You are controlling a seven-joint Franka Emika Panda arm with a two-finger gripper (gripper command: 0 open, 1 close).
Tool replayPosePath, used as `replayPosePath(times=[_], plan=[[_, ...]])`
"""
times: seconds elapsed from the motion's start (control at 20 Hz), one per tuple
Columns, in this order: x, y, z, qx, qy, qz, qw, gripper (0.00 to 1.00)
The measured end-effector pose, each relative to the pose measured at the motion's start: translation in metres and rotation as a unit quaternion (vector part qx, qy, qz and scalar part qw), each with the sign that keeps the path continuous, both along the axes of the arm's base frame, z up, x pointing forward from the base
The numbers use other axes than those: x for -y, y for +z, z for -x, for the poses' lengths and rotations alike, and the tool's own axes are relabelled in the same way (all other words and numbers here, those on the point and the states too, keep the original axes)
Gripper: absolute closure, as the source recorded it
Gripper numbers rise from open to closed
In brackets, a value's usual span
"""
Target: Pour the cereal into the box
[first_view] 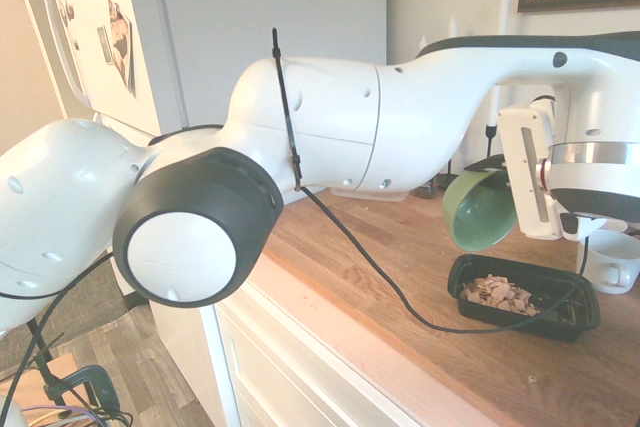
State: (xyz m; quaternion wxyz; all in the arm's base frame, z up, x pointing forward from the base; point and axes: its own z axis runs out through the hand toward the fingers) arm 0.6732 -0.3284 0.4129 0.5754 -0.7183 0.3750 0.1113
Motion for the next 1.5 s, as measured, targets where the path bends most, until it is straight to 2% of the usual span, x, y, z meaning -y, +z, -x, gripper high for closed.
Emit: replayPosePath(times=[0.15, 0.35, 0.5, 0.6, 0.8, 0.95, 1.1, 1.25, 1.3, 1.4, 1.5], plan=[[-0.002, 0.001, -0.002, -0.001, 0.001, 0.011, 1.0, 1.0], [-0.018, 0.024, -0.013, -0.01, 0.001, 0.109, 0.994, 1.0], [-0.05, 0.056, -0.023, -0.017, 0.005, 0.194, 0.981, 1.0], [-0.078, 0.072, -0.03, -0.027, 0.011, 0.253, 0.967, 1.0], [-0.136, 0.075, -0.039, -0.05, 0.023, 0.368, 0.928, 1.0], [-0.186, 0.064, -0.045, -0.061, 0.026, 0.449, 0.891, 1.0], [-0.243, 0.049, -0.045, -0.07, 0.03, 0.527, 0.847, 1.0], [-0.301, 0.035, -0.035, -0.073, 0.033, 0.606, 0.791, 1.0], [-0.321, 0.03, -0.029, -0.071, 0.034, 0.625, 0.777, 1.0], [-0.357, 0.021, -0.015, -0.071, 0.038, 0.642, 0.763, 1.0], [-0.383, 0.011, -0.006, -0.076, 0.042, 0.646, 0.758, 1.0]])
